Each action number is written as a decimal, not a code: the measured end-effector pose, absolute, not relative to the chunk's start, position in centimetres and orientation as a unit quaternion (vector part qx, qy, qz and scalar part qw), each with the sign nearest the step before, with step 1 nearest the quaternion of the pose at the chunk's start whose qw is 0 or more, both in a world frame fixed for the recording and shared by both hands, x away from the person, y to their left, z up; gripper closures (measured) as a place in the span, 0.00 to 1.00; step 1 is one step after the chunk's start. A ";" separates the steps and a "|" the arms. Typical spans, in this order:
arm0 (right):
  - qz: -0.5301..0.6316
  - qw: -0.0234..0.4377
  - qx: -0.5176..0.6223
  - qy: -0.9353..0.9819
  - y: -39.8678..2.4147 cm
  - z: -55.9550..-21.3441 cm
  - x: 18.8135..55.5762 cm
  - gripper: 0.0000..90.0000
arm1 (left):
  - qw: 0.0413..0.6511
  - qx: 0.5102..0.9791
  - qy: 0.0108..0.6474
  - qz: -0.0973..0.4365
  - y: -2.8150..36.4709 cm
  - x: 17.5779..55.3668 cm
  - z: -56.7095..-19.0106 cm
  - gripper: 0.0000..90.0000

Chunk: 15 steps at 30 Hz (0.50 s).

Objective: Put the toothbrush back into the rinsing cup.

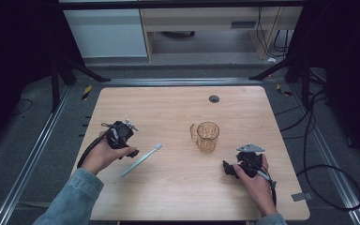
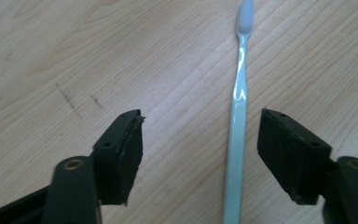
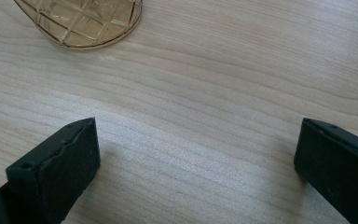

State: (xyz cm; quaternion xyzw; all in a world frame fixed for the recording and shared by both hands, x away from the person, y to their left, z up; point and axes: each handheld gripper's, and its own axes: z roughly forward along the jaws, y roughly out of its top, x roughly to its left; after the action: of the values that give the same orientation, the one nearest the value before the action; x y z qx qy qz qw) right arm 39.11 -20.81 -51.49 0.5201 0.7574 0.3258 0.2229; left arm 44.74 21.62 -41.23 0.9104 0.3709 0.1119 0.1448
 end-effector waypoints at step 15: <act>0.327 0.223 0.514 0.762 -20.9 -51.5 39.2 0.00 | 0.092 0.935 0.340 0.043 17.5 46.7 -43.2 0.65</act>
State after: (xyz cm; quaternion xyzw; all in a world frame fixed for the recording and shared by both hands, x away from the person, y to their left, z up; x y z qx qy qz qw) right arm 39.16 -20.93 -51.51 0.5135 0.7616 0.3266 0.2226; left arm 46.71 17.54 -43.17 0.9347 0.3405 0.0433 0.0924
